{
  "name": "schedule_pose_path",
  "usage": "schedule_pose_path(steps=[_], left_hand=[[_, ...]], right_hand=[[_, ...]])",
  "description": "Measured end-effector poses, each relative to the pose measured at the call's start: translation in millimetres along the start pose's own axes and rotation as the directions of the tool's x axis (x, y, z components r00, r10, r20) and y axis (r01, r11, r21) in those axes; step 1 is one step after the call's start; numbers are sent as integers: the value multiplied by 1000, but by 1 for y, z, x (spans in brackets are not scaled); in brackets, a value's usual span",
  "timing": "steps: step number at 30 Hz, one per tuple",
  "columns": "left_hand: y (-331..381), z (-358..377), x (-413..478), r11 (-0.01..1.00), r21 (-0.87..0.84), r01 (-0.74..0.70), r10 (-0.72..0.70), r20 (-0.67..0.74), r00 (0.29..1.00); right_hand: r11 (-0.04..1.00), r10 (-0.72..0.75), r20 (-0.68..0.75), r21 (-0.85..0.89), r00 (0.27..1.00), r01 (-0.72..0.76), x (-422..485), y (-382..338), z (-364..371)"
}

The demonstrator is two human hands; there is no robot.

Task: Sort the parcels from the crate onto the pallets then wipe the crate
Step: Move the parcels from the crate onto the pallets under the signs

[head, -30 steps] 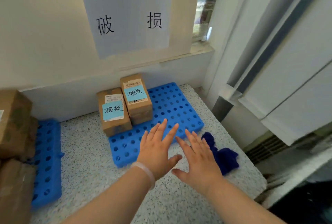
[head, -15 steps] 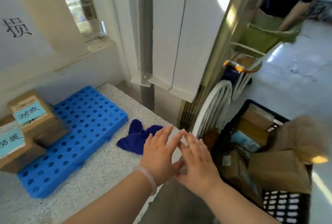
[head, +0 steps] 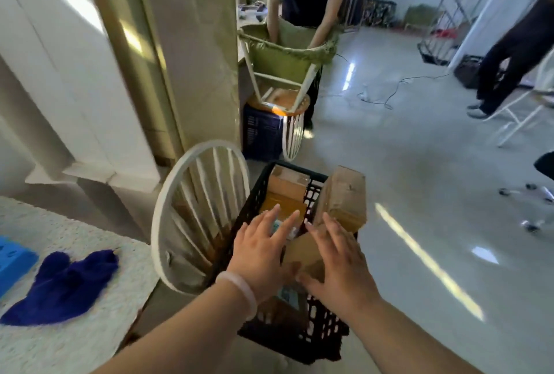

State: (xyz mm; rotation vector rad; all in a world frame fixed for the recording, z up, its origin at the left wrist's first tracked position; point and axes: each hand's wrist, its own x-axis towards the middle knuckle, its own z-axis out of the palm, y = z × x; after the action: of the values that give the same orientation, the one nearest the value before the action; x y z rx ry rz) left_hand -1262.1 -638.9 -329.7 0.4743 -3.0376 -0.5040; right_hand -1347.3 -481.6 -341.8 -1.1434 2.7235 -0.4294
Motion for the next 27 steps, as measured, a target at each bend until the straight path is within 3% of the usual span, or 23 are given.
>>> schedule_pose_path(steps=[7,17,27], left_hand=[[47,27,28,998,-25,62,-59,112,992],[38,56,61,996,-32,87,-75,271,960],[10,102,114,994,-95,62,-9,472,882]], right_hand=[[992,112,22,56,993,-113,-5,66,-5],[960,223,150,135,963,-244,12,93,18],[831,461,354,148,814,-536,41,103,58]])
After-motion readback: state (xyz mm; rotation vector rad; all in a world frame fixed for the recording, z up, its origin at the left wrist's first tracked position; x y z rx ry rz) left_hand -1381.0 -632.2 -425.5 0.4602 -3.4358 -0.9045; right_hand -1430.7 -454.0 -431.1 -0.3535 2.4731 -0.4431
